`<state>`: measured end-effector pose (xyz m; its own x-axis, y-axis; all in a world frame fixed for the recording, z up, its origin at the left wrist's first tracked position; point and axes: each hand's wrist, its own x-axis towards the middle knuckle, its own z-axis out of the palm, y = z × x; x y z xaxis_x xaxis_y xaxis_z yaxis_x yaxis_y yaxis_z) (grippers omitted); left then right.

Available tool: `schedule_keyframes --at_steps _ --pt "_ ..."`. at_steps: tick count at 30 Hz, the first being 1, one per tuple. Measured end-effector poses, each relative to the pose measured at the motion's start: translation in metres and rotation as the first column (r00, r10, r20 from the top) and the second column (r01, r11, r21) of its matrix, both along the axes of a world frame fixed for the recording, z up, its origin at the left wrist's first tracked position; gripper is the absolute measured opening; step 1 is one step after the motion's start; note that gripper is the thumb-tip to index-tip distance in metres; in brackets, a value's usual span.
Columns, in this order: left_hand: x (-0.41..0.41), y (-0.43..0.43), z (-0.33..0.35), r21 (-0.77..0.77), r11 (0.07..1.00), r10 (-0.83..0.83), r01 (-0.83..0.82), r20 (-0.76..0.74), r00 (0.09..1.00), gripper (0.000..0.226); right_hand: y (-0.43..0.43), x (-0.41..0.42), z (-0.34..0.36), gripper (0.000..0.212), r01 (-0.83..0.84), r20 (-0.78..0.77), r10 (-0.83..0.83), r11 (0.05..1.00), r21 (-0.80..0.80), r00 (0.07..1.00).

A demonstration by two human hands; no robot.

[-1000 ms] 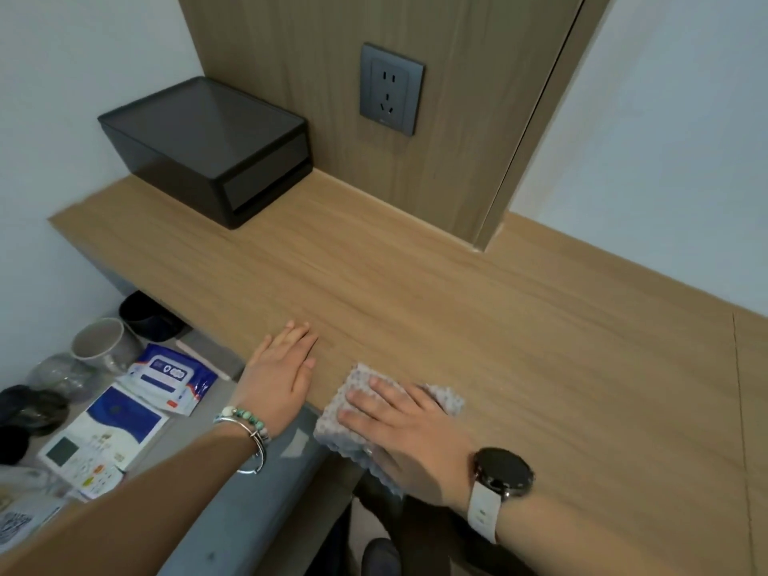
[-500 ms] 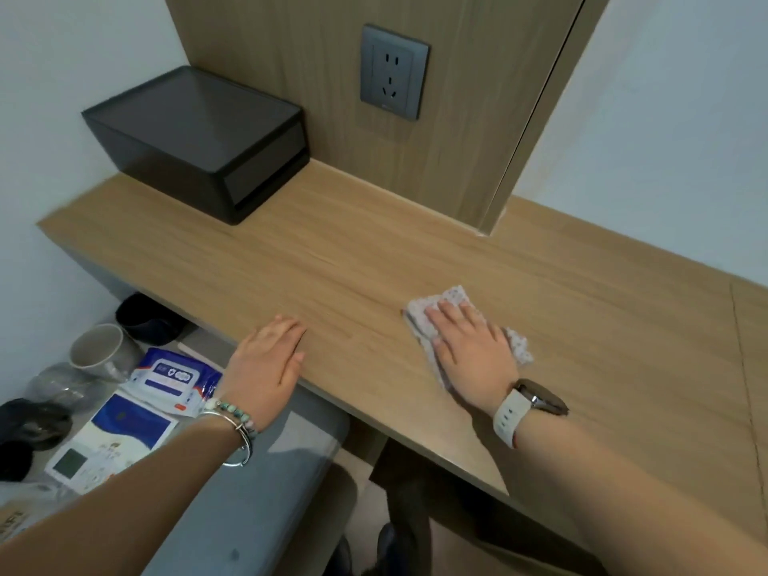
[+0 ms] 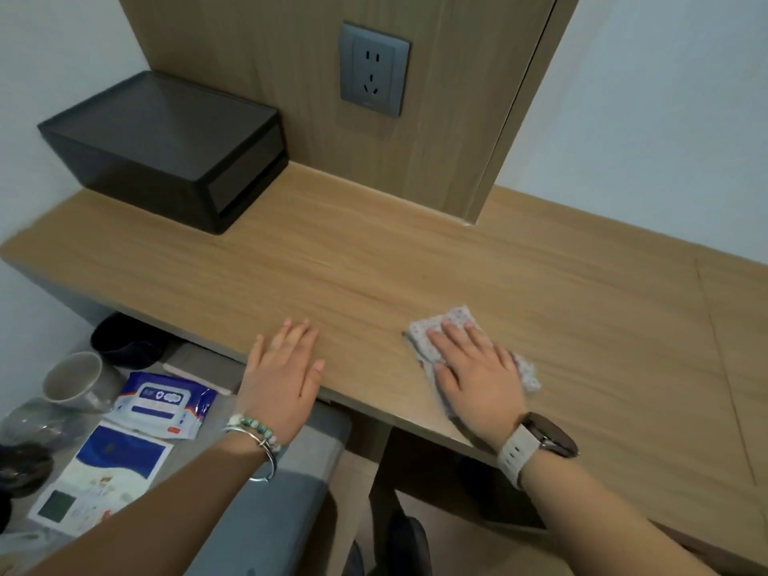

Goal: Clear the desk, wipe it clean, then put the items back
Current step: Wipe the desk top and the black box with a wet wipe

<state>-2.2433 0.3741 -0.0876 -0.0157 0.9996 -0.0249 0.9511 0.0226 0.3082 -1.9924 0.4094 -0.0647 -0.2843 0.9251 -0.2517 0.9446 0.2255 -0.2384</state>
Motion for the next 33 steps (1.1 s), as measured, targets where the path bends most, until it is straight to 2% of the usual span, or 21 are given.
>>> schedule_keyframes --at_steps 2,4,7,10,12,14,16,18,20,22,24,26,28,30,33 --pt "0.019 0.001 0.001 -0.02 0.998 -0.059 0.058 -0.043 0.997 0.087 -0.011 0.031 0.0 0.048 0.251 0.018 -0.251 0.968 0.017 0.968" --pt "0.035 0.001 0.0 -0.022 0.997 -0.069 0.068 -0.055 0.996 0.088 -0.03 0.03 -0.003 0.048 0.305 0.018 -0.305 0.952 0.013 0.952" --pt "0.045 0.006 -0.002 -0.013 0.999 0.039 -0.038 0.099 0.994 0.078 -0.067 -0.001 -0.004 0.048 0.122 -0.048 -0.117 0.984 0.129 0.992" --pt "0.048 0.009 0.002 0.0 0.991 0.131 -0.135 0.24 0.962 0.071 -0.087 -0.013 -0.011 0.042 -0.13 -0.158 0.148 0.984 0.119 0.976" --pt "0.054 0.004 0.007 0.007 0.987 0.155 -0.163 0.278 0.948 0.069 -0.088 -0.001 -0.005 0.042 -0.231 -0.255 0.244 0.97 0.083 0.935" --pt "0.066 -0.003 0.015 0.019 0.981 0.177 -0.194 0.323 0.93 0.063 -0.081 0.02 0.005 0.04 -0.188 -0.401 0.215 0.976 0.105 0.89" --pt "0.08 -0.01 0.023 0.035 0.977 0.186 -0.21 0.341 0.921 0.056 -0.075 0.042 0.013 0.037 -0.026 -0.487 0.103 0.986 0.162 0.867" --pt "0.094 -0.016 0.03 0.085 0.977 0.155 -0.196 0.347 0.925 0.06 -0.065 0.058 0.023 0.035 0.146 -0.541 0.018 0.955 0.259 0.841" --pt "0.107 -0.019 0.036 0.14 0.972 0.13 -0.189 0.347 0.929 0.061 -0.052 0.064 0.035 0.044 0.08 -0.588 0.005 0.99 0.119 0.809" --pt "0.119 -0.021 0.041 0.168 0.968 0.126 -0.186 0.318 0.94 0.059 -0.038 0.075 0.039 0.057 -0.013 -0.564 -0.035 0.997 -0.08 0.825" --pt "0.133 -0.022 0.044 0.184 0.969 0.107 -0.162 0.278 0.955 0.052 -0.029 0.096 0.044 0.057 0.092 -0.541 -0.124 0.992 -0.085 0.832" --pt "0.154 -0.025 0.046 0.167 0.983 0.04 -0.079 0.226 0.973 0.048 -0.03 0.122 0.04 0.053 0.235 -0.429 -0.228 0.971 -0.037 0.874" --pt "0.178 -0.026 0.044 0.071 0.996 -0.053 0.045 0.119 0.992 0.052 -0.043 0.142 0.031 0.052 0.255 -0.21 -0.257 0.966 -0.038 0.943" --pt "0.203 -0.021 0.041 -0.044 0.993 -0.111 0.11 -0.016 0.994 0.055 -0.055 0.155 0.017 0.052 0.203 -0.059 -0.204 0.979 -0.035 0.977" --pt "0.227 -0.01 0.033 -0.213 0.976 -0.068 0.038 -0.137 0.988 0.062 -0.064 0.172 0.005 0.053 0.158 -0.058 -0.158 0.987 -0.004 0.986"
